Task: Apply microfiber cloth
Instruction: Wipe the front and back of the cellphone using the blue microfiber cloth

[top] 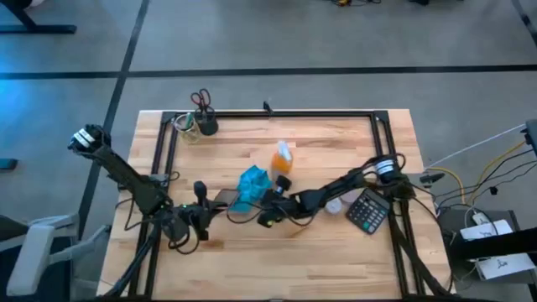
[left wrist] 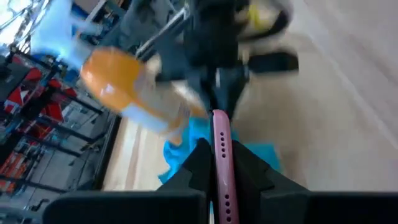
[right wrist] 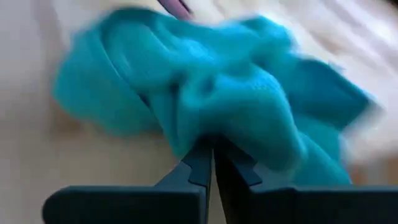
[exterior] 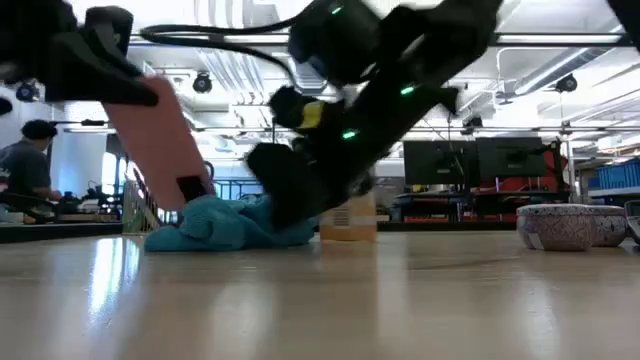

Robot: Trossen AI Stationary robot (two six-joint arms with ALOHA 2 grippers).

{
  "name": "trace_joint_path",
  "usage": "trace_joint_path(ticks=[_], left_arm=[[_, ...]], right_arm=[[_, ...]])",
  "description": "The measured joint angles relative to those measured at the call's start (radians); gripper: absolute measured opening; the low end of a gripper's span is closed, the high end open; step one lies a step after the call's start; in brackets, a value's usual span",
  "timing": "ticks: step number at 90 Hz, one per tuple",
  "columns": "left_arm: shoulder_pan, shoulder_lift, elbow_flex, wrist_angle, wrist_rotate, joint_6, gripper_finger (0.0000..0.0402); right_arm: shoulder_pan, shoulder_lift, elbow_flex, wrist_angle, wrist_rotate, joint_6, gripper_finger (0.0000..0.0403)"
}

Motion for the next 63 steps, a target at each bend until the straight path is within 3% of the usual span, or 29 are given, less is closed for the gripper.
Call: trace_joint_path(ticks=[28, 45, 63], left_arm=[[0.002, 0.005, 0.01, 0.002, 0.0, 0.003, 0.0013], [0.009, 0.011, -0.011, 0.051, -0.033, 0.026, 0.0013], [0.066, 0.063, -0.033, 0.259, -0.024, 0.226, 0.0013]], right_arm=[[-0.03, 0.143, 0.223, 0.012, -0.033, -0.184, 0.0], [-0.008, 0.079, 0.23, -0.174, -0.028, -0.221, 0.0], [0.05, -0.007, 0.226, -0.377, 0.002, -0.254, 0.0]])
